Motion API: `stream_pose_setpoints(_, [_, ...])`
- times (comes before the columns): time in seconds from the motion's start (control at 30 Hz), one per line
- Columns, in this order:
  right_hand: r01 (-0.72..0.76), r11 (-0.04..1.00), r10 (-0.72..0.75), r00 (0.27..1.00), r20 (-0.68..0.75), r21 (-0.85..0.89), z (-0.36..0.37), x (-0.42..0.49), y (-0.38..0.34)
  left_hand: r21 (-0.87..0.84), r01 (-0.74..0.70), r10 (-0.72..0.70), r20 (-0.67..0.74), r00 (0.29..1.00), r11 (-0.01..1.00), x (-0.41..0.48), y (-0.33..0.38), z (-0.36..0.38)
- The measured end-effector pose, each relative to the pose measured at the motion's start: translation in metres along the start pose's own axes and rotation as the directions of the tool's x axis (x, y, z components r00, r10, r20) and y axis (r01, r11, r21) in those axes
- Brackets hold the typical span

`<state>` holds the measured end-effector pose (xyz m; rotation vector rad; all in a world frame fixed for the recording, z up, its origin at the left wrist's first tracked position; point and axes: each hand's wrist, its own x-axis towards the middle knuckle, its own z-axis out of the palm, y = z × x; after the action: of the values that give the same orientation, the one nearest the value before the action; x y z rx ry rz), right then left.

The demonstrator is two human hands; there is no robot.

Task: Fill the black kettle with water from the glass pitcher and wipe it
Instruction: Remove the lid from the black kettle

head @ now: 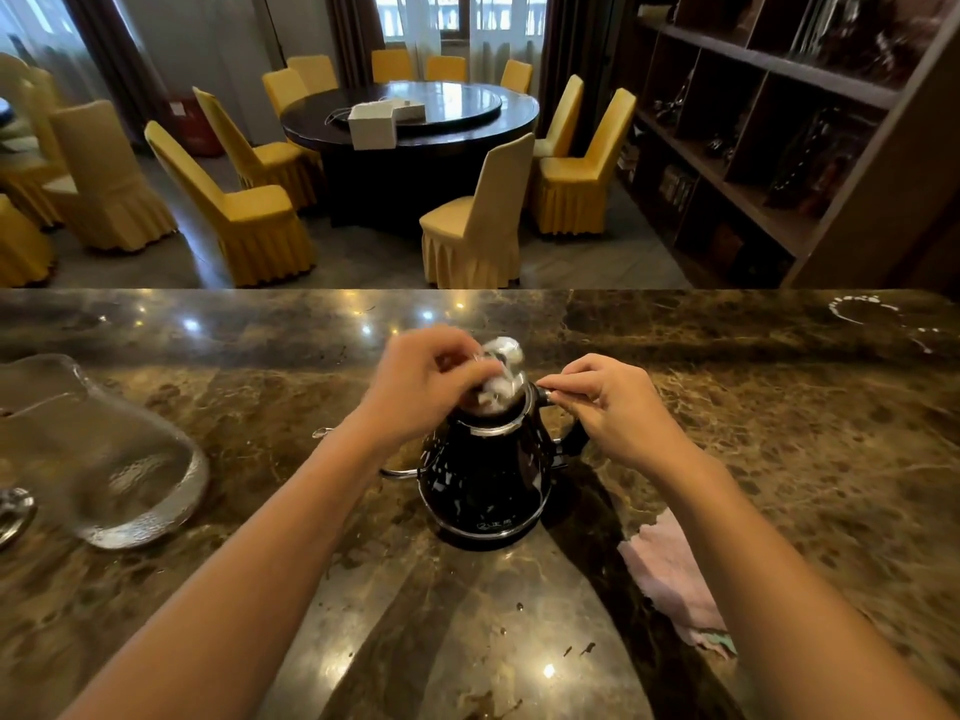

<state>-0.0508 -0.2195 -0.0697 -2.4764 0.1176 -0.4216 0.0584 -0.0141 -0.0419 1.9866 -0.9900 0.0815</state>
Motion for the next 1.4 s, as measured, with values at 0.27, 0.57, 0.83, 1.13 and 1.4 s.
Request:
stream_pose_setpoints(0.27, [-0.030,0.999,0.030,0.999,0.011,0.013,-0.001,0.000,-0.006,0.049,-0.018,0.020,-0.049,0.999,0.999,0.010,0.006,-0.041])
stream_pose_setpoints(0.57, [-0.036,0.987,0.058,0.989,0.137,-0.158,-0.009,0.013,-0.019,0.237,0.027,0.000,-0.110,0.994,0.971,-0.011,-0.013,-0.074])
stream_pose_setpoints(0.83, [-0.162,0.971,0.198,0.956,0.215,-0.176,-0.018,0.023,-0.026,0.389,0.256,-0.195,-0.189,0.962,0.885,-0.049,-0.069,-0.117])
stream_pose_setpoints(1.13, [-0.273,0.959,0.282,0.936,0.212,-0.073,-0.015,0.021,-0.025,0.418,0.467,-0.463,-0.118,0.878,0.779,-0.099,-0.121,-0.065])
stream_pose_setpoints(1.4, [-0.318,0.948,0.314,0.926,0.211,-0.015,-0.015,0.018,-0.025,0.531,0.487,-0.556,-0.034,0.830,0.694,-0.111,-0.141,-0.039])
